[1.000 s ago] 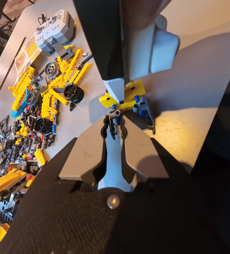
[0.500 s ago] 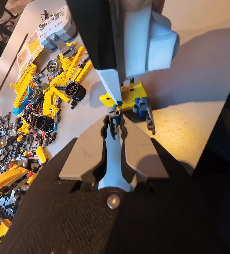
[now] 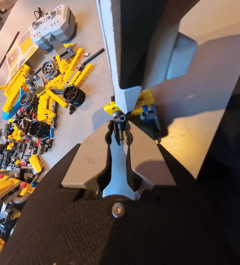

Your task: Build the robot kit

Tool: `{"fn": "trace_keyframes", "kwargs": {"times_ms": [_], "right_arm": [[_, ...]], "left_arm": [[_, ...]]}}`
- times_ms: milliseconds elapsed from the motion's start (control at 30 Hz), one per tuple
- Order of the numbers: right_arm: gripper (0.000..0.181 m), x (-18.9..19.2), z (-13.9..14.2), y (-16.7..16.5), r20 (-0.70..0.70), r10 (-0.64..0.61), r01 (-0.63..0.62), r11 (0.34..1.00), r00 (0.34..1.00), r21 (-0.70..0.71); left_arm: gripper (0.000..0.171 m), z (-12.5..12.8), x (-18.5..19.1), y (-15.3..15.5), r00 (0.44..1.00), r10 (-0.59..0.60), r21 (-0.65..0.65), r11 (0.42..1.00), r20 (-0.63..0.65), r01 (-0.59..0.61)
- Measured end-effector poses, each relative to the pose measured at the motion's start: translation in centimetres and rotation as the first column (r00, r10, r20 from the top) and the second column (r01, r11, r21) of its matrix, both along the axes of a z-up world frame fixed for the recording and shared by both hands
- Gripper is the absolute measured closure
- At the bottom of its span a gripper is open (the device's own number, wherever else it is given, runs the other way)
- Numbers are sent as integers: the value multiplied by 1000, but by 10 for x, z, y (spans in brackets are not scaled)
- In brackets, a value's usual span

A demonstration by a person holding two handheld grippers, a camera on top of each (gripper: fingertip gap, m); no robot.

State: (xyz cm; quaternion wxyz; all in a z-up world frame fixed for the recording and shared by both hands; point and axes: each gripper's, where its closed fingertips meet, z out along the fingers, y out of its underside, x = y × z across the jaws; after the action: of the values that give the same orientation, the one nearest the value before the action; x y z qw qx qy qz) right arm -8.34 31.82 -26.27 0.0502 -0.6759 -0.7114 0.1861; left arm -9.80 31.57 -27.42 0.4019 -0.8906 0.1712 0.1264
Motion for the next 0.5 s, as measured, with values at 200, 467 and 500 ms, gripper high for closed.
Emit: {"fn": "trace_keyframes", "kwargs": {"times_ms": [200, 467, 500], "right_arm": [[172, 2, 2, 2, -35, -43, 39, 992, 998, -118], [165, 11, 23, 20, -127, -58, 39, 988, 990, -147], [163, 15, 22, 17, -128, -38, 18, 988, 991, -153]], "left_arm": [[156, 0, 2, 2, 1000, -14, 10, 1000, -18, 14], [155, 1, 3, 2, 999, -44, 6, 999, 21, 44], [155, 1, 4, 2, 998, -51, 2, 999, 46, 51]]}}
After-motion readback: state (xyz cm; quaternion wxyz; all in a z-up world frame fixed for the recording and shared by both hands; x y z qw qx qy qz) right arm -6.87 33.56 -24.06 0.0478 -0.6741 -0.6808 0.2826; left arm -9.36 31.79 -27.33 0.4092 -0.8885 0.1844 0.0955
